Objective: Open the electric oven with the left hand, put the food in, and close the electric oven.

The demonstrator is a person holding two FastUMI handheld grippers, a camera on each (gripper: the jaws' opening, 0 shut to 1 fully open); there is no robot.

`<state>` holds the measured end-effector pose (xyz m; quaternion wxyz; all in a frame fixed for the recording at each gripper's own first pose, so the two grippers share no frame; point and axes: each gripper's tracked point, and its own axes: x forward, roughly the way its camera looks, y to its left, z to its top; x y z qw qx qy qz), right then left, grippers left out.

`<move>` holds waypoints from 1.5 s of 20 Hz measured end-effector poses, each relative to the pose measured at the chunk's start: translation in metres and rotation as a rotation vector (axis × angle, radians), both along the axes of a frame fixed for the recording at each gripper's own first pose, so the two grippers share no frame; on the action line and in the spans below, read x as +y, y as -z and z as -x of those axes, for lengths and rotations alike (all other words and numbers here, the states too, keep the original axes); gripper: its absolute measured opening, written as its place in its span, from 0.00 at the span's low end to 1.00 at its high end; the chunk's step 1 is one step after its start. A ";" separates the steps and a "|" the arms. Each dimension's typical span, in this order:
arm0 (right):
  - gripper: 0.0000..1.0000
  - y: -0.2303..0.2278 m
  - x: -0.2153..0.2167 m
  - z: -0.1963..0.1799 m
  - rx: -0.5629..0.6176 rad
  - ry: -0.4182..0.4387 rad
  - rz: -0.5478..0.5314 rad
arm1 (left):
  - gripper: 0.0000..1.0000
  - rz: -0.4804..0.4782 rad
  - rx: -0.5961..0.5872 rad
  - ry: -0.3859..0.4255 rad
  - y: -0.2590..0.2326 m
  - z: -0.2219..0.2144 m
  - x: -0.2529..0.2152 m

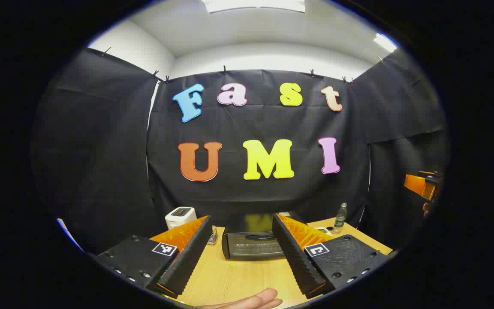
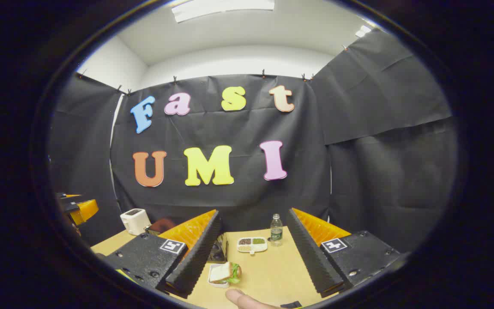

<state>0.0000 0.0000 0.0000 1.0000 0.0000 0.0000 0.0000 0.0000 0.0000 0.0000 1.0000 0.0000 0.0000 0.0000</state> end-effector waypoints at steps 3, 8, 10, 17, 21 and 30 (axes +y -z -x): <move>0.90 -0.002 -0.012 0.002 -0.006 0.011 0.011 | 0.92 0.000 -0.002 -0.001 -0.006 -0.002 0.001; 1.00 0.008 -0.014 0.003 0.014 -0.012 -0.008 | 0.92 0.004 -0.006 0.001 -0.005 -0.002 -0.003; 0.90 0.006 -0.022 0.003 -0.002 -0.002 -0.002 | 0.92 -0.007 -0.003 0.003 -0.001 -0.003 -0.006; 1.00 0.004 -0.034 0.008 -0.023 0.002 -0.005 | 0.92 -0.037 -0.001 0.019 0.009 -0.030 -0.017; 0.90 0.001 -0.038 0.005 -0.030 -0.010 -0.006 | 0.93 -0.045 0.044 0.016 0.030 -0.070 -0.022; 0.90 -0.003 -0.036 -0.019 -0.013 -0.053 0.052 | 0.96 -0.008 0.123 0.042 0.080 -0.168 -0.050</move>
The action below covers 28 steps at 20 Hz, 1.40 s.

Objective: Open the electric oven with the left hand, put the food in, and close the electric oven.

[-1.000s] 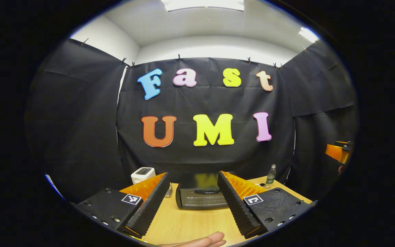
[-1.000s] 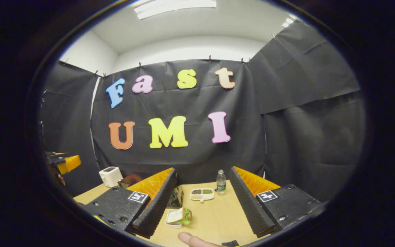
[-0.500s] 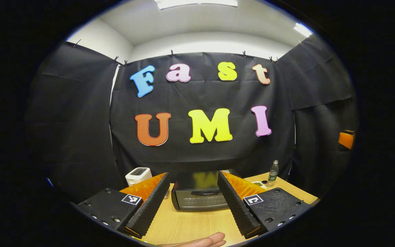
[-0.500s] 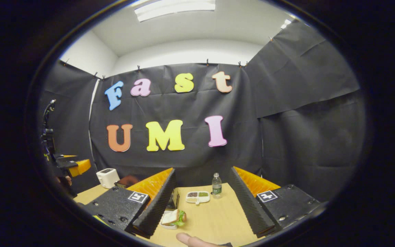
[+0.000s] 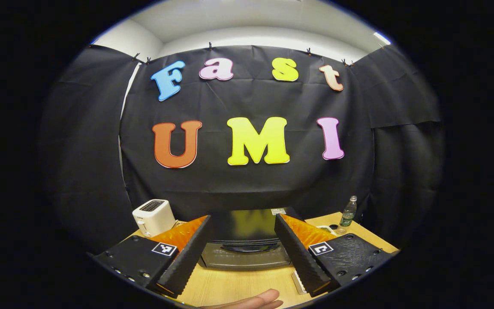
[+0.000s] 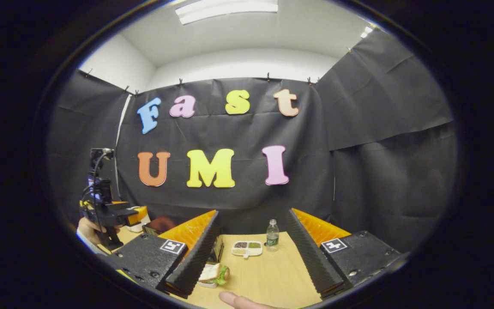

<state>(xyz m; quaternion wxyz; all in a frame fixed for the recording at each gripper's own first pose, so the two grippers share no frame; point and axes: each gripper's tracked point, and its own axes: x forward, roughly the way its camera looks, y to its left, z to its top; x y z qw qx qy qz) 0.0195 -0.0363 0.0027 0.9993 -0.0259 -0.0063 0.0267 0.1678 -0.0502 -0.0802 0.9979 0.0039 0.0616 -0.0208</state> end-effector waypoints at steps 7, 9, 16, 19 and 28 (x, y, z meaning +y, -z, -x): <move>1.00 -0.010 0.000 -0.022 -0.001 -0.024 -0.016 | 0.96 -0.020 0.168 0.014 0.068 -0.055 -0.017; 1.00 -0.011 -0.002 -0.027 -0.006 -0.025 -0.024 | 0.96 -0.043 0.208 0.010 0.087 -0.068 -0.018; 1.00 -0.008 -0.007 -0.035 -0.012 -0.017 -0.027 | 0.96 -0.045 0.348 0.028 0.138 -0.086 -0.025; 1.00 -0.009 -0.013 -0.038 -0.022 -0.008 -0.048 | 0.95 -0.023 0.387 0.046 0.147 -0.085 -0.028; 0.91 0.002 -0.023 -0.042 -0.003 0.006 -0.055 | 0.96 -0.006 0.431 0.043 0.152 -0.054 -0.029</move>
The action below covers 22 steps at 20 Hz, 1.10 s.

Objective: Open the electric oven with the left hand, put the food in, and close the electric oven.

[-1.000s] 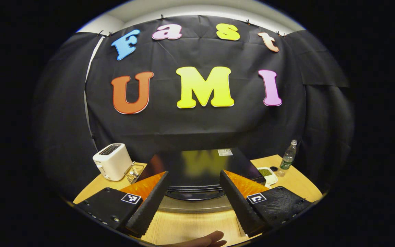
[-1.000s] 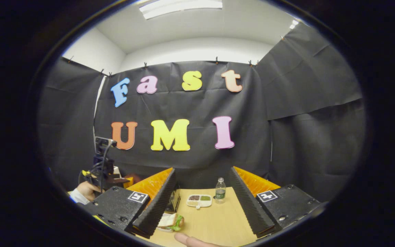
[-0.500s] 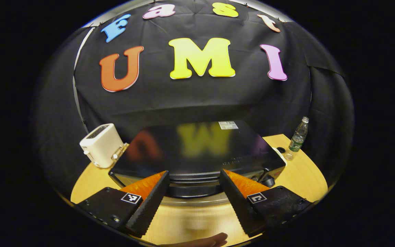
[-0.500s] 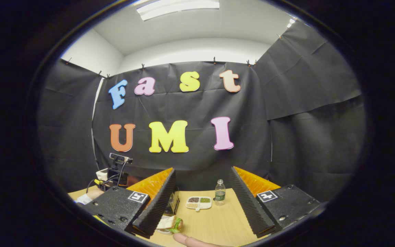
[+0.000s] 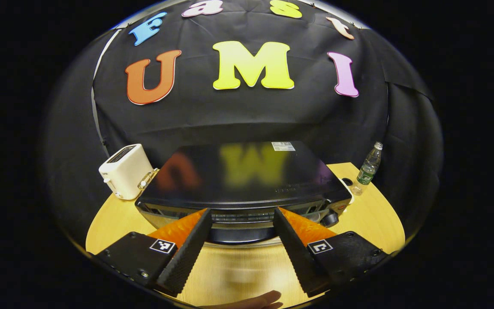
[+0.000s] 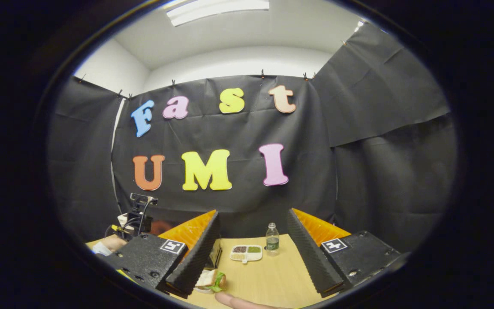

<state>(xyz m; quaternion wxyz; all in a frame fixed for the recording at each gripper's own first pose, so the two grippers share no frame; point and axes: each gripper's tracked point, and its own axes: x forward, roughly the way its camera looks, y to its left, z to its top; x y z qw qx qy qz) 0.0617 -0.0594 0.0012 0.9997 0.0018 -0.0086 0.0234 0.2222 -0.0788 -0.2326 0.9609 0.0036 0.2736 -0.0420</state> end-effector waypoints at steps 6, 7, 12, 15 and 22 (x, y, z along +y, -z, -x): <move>0.90 0.000 -0.005 0.000 -0.005 0.012 0.009 | 0.97 -0.002 -0.011 0.001 0.014 0.048 0.003; 1.00 -0.001 -0.006 0.001 -0.008 0.014 0.008 | 0.96 -0.002 -0.006 0.002 0.018 0.057 0.003; 1.00 0.003 -0.005 0.008 -0.001 0.008 -0.001 | 0.97 0.004 0.027 0.007 0.047 0.096 0.004; 0.90 0.006 -0.006 0.010 0.001 0.011 0.000 | 0.98 0.021 0.050 0.011 0.068 0.113 0.006; 0.90 0.012 -0.005 0.007 0.016 0.014 -0.006 | 0.95 0.000 0.183 -0.003 0.139 0.144 0.003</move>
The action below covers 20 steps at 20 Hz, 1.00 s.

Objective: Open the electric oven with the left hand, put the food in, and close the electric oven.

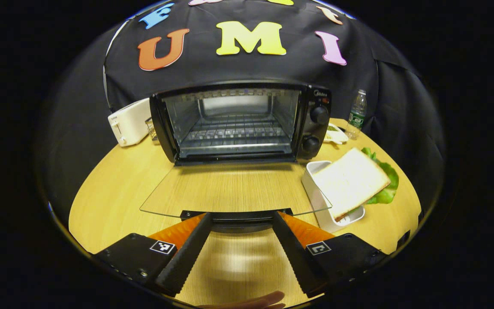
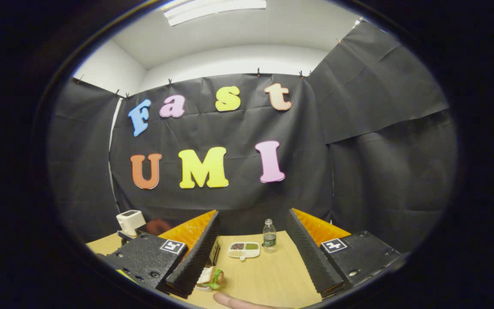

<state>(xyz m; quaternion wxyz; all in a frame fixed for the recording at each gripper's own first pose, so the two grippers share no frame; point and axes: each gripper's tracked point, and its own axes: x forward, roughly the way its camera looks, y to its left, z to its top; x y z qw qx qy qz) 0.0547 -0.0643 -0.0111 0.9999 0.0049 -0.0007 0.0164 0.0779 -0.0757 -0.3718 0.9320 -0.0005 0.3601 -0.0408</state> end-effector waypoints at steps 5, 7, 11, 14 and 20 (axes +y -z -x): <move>0.90 0.015 0.005 -0.006 0.036 -0.004 0.030 | 0.95 -0.002 -0.014 0.000 0.012 0.004 -0.001; 1.00 0.019 0.007 -0.008 0.047 -0.009 0.030 | 0.98 0.001 -0.019 -0.004 0.013 0.005 0.000; 1.00 0.026 0.008 -0.013 0.065 -0.008 0.026 | 0.97 0.009 -0.057 -0.015 0.005 0.004 0.003; 1.00 0.035 0.006 -0.022 0.092 0.004 0.028 | 0.96 0.034 -0.092 -0.035 -0.013 0.006 0.009; 0.91 0.072 0.011 -0.050 0.213 -0.031 -0.027 | 0.95 0.067 -0.286 -0.054 -0.111 0.006 0.028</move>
